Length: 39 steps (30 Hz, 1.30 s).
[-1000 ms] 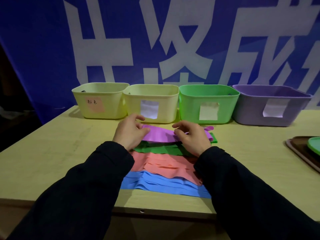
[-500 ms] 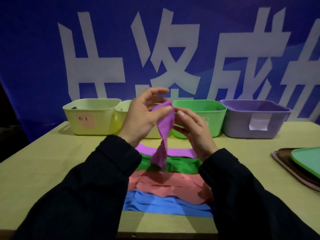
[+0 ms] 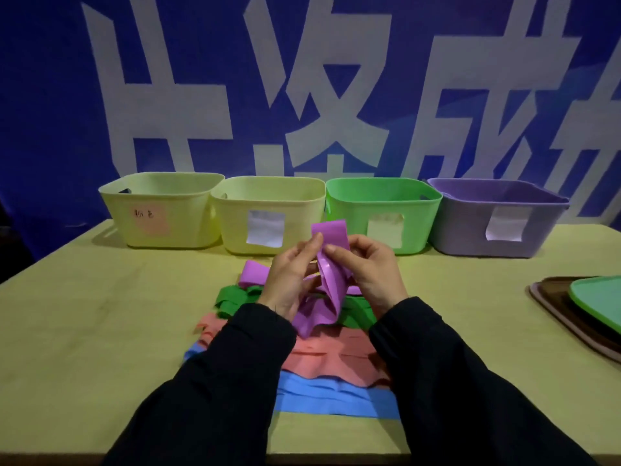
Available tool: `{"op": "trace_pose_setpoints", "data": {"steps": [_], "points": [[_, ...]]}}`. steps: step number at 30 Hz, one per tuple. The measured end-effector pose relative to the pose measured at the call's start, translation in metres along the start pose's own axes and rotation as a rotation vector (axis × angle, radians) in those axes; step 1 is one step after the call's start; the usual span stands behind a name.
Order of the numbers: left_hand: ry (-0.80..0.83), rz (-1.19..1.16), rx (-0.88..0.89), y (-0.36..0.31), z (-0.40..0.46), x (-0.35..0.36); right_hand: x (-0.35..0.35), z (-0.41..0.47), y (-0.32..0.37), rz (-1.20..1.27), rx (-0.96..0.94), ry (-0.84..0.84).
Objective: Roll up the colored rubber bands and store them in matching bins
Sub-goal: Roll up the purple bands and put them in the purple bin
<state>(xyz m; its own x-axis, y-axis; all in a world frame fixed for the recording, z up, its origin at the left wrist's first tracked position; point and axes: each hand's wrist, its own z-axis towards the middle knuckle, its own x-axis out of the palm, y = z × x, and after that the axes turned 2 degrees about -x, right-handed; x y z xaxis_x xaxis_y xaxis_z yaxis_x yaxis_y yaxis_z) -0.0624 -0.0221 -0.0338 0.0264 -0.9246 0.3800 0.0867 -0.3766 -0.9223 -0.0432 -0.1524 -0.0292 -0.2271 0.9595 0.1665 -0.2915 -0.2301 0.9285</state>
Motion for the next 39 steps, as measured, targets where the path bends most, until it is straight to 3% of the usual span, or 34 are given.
{"op": "trace_pose_setpoints", "data": {"steps": [4,8,13,19,26,31,34,39], "points": [[-0.014,-0.073,0.019,0.005,0.003,-0.004,0.003,0.0,-0.007,-0.026,0.018,0.026],[-0.061,0.112,0.177,0.0,0.005,-0.003,0.005,-0.004,0.001,-0.09,0.018,0.061],[0.015,0.37,0.419,-0.057,0.007,0.026,0.006,0.011,0.062,-0.219,-0.165,0.113],[0.045,0.379,0.615,-0.121,0.008,0.06,0.002,0.027,0.126,-0.262,-0.296,0.2],[-0.031,0.325,0.541,-0.099,0.011,0.053,-0.004,0.023,0.094,-0.205,-0.138,0.23],[-0.124,0.333,0.395,-0.05,0.019,0.029,-0.008,0.016,0.052,-0.217,0.031,0.269],[-0.203,0.417,0.328,-0.011,0.019,0.009,-0.015,0.015,0.019,-0.322,0.022,0.186],[-0.116,0.439,0.295,0.013,0.014,0.006,-0.02,0.016,0.0,-0.212,0.015,0.103]]}}
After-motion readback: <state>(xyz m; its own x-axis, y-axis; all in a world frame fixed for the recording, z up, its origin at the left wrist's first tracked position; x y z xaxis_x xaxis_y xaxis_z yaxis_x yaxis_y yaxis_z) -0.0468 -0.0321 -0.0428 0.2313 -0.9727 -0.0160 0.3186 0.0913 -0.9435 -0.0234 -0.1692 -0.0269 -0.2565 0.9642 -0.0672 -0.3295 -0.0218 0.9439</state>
